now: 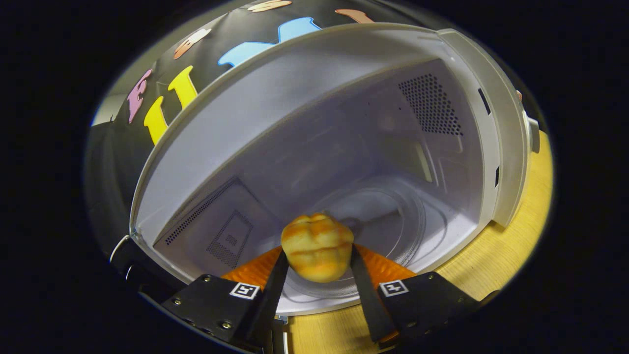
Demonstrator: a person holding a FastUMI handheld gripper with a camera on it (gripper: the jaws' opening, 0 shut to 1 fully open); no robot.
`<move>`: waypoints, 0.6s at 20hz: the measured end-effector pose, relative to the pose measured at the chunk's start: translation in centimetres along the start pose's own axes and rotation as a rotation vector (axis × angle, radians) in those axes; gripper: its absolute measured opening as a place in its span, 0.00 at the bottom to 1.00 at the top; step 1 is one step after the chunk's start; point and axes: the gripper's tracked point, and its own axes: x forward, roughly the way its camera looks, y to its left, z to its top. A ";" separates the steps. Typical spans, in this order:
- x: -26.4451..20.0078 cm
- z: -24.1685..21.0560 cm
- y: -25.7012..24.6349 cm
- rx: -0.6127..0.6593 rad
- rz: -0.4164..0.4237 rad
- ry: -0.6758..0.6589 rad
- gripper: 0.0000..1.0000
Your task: Open the microwave, put the food inside, and close the microwave door.
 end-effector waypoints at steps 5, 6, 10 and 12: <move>0.1 -0.9 0.1 0.027 0.050 0.044 0.98; -0.2 -0.6 -0.3 0.029 0.038 0.047 0.98; -2.2 1.1 -1.1 -0.037 0.021 0.001 0.98; -4.0 0.9 -0.4 -0.039 0.067 0.028 0.98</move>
